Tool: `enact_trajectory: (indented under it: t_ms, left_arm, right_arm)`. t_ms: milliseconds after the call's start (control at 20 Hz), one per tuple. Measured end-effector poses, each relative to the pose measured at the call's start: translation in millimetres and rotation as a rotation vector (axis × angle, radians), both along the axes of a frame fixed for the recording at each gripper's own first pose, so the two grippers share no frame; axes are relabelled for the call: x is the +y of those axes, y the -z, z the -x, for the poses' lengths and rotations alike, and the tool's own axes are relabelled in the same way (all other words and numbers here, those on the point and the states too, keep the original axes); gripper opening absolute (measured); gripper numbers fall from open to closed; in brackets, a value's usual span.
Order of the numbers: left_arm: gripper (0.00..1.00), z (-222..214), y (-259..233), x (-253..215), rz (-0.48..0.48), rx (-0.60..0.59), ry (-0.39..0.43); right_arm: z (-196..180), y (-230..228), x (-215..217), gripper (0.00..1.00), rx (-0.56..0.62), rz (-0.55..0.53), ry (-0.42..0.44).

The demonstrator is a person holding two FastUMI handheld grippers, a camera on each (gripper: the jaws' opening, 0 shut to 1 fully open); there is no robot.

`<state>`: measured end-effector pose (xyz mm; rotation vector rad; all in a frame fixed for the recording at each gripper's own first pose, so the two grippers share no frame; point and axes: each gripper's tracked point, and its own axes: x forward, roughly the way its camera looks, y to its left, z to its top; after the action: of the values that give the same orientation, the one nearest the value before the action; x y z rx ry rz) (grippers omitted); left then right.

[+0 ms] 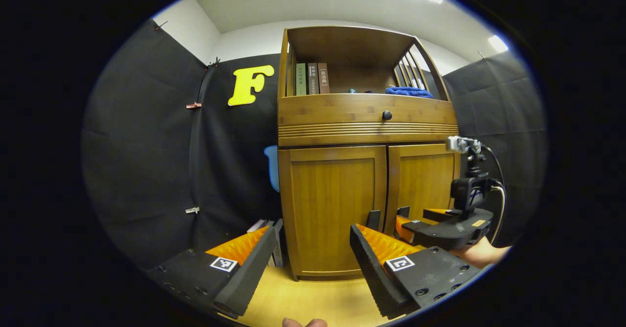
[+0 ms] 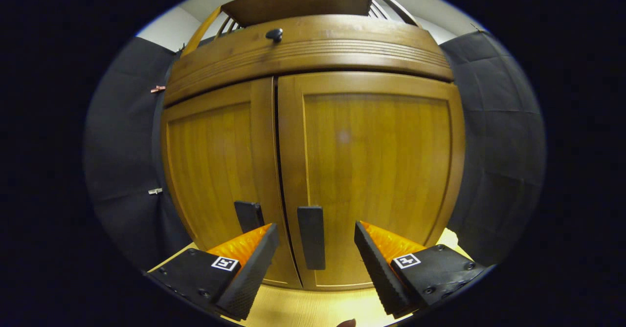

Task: Open the right door of the double-door shoe cabinet with the right hand, and open the left door with the left hand.

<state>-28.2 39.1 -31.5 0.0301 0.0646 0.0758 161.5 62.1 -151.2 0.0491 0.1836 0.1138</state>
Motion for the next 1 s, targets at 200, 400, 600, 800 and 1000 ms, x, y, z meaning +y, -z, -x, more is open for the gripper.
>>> enact_trajectory:
  t_ms: [200, 400, 600, 800, 1000]
  left_arm:
    - [0.94, -3.4, 4.4, 14.2, 0.006, 0.007, -0.014]
    - [0.94, -2.7, 9.4, 24.9, 0.012, 0.014, -0.028]
    - [0.94, 0.8, 10.2, 28.2, 0.02, 0.017, -0.036]
    - [0.94, 9.2, 9.1, 27.8, 0.022, 0.011, -0.041]
    - [0.94, 15.2, 8.3, 22.5, 0.036, 0.007, -0.039]
  right_arm:
    - [-19.6, 20.2, -0.4, 0.75, 0.019, -0.006, 0.032]
    - [-35.8, 25.0, 10.6, 0.46, 0.019, -0.018, 0.03]
    - [-34.6, 23.9, 2.4, 0.35, 0.016, -0.01, 0.053]
    - [-23.7, 22.4, 2.1, 0.2, 0.004, 0.009, 0.026]
    - [10.1, 19.1, -5.3, 0.2, 0.004, -0.023, -0.03]
